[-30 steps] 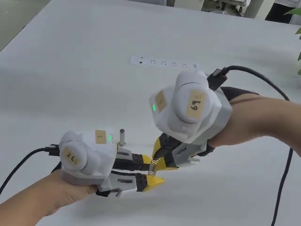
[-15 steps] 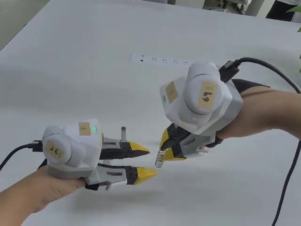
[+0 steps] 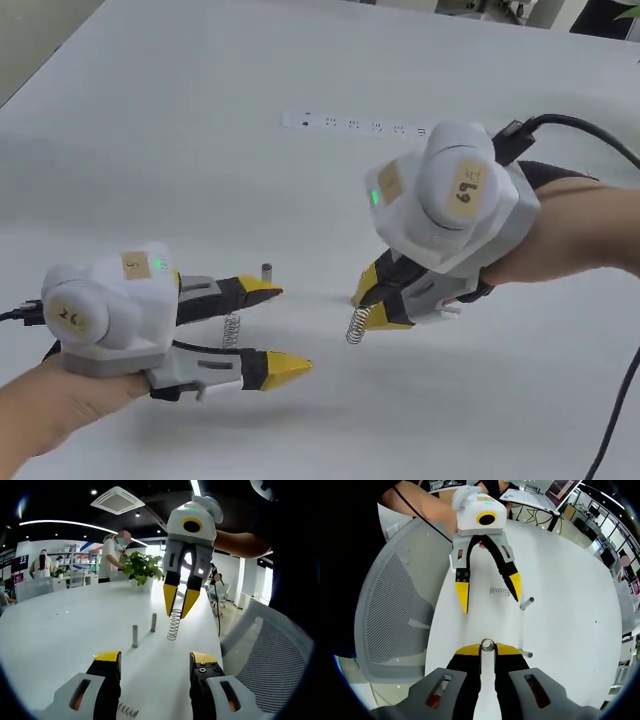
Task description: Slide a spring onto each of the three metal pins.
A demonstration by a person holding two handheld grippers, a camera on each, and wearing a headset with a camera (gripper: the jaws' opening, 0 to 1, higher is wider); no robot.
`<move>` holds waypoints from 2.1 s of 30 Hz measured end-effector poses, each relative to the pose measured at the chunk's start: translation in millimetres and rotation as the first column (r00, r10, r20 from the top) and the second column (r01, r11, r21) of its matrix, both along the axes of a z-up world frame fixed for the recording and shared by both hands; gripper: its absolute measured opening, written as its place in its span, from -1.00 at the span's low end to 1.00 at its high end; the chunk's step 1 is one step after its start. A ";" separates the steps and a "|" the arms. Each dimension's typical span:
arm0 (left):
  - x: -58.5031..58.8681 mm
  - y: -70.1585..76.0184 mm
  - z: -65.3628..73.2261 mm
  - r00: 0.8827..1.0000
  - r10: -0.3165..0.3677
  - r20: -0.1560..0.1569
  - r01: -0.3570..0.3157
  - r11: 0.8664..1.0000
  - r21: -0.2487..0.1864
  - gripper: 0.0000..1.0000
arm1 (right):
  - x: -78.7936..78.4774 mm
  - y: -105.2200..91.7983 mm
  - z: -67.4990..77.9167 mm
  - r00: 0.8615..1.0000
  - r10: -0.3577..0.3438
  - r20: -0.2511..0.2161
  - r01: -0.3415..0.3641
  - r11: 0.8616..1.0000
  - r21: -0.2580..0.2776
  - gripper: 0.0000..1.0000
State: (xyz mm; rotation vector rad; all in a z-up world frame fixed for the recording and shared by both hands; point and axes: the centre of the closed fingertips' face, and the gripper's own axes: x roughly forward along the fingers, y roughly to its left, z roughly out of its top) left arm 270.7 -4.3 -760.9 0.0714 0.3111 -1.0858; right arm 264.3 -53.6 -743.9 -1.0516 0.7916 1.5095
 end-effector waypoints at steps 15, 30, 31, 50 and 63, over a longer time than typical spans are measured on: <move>1.7 33.4 7.7 0.997 0.068 0.024 -0.068 0.998 0.017 0.43 | 7.4 -11.2 -0.6 0.999 -0.037 0.001 0.037 0.999 0.007 -0.88; 0.0 57.2 9.9 0.993 0.115 0.037 -0.116 0.992 0.043 0.58 | 5.2 -19.4 -1.3 0.999 -0.046 -0.005 0.046 0.999 0.006 -0.88; -0.2 58.5 9.5 0.993 0.117 0.036 -0.118 0.992 0.045 0.58 | 5.4 -20.8 -1.1 0.999 -0.049 -0.007 0.049 0.999 0.005 -0.88; -2.9 60.3 8.9 0.992 0.125 0.016 -0.125 0.991 0.038 0.52 | 24.1 -21.1 6.1 0.998 -0.068 0.009 0.068 0.998 0.012 -0.87; -2.5 66.1 12.0 0.990 0.141 0.016 -0.141 0.990 0.028 0.49 | 39.7 -21.0 -10.4 0.995 -0.094 0.016 0.094 0.996 0.008 -0.88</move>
